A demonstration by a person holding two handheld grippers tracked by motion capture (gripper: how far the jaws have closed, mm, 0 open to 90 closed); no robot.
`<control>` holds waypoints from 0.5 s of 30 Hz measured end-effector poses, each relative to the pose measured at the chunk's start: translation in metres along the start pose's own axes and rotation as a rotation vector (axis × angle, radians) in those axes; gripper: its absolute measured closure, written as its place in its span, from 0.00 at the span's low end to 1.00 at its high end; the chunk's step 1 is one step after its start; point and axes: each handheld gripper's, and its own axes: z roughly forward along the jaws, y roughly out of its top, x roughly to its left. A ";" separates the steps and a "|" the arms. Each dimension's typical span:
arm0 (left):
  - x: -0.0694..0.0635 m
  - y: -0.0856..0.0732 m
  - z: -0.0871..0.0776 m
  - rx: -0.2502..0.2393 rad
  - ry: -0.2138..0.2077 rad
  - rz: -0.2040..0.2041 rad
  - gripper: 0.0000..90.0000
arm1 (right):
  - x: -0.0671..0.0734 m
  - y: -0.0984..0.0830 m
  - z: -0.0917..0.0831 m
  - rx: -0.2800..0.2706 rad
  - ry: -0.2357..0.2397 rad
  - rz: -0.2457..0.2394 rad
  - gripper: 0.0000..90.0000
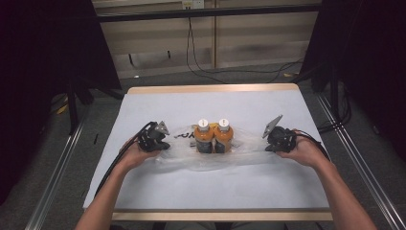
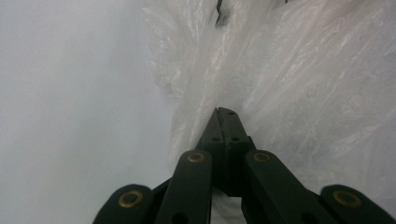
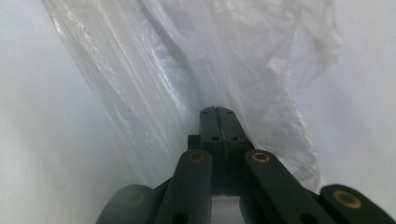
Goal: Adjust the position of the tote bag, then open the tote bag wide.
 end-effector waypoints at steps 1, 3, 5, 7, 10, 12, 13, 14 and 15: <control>0.000 0.000 0.000 0.000 0.000 0.000 1.00 | -0.001 -0.004 -0.001 -0.003 0.005 0.003 1.00; -0.001 0.001 0.000 0.005 0.007 0.013 1.00 | -0.001 -0.009 -0.002 -0.021 -0.005 0.021 1.00; 0.002 -0.003 0.000 -0.017 -0.001 -0.012 1.00 | -0.001 -0.013 -0.003 -0.028 -0.012 0.025 1.00; 0.003 -0.011 -0.002 -0.043 -0.008 -0.046 1.00 | 0.000 -0.016 -0.004 -0.036 -0.020 0.032 1.00; 0.006 -0.015 -0.004 -0.048 -0.014 -0.061 1.00 | 0.002 -0.015 -0.004 -0.029 -0.033 0.022 1.00; 0.005 -0.015 -0.004 -0.059 -0.018 -0.078 1.00 | 0.003 -0.014 -0.004 -0.026 -0.040 0.027 1.00; 0.004 -0.015 -0.004 -0.073 -0.031 -0.081 1.00 | 0.002 -0.014 -0.004 -0.033 -0.037 0.039 1.00; 0.003 -0.016 -0.004 -0.099 -0.047 -0.110 1.00 | 0.001 -0.015 -0.004 -0.042 -0.039 0.049 1.00; 0.003 -0.016 -0.005 -0.120 -0.059 -0.108 1.00 | 0.000 -0.015 -0.004 -0.047 -0.029 0.054 1.00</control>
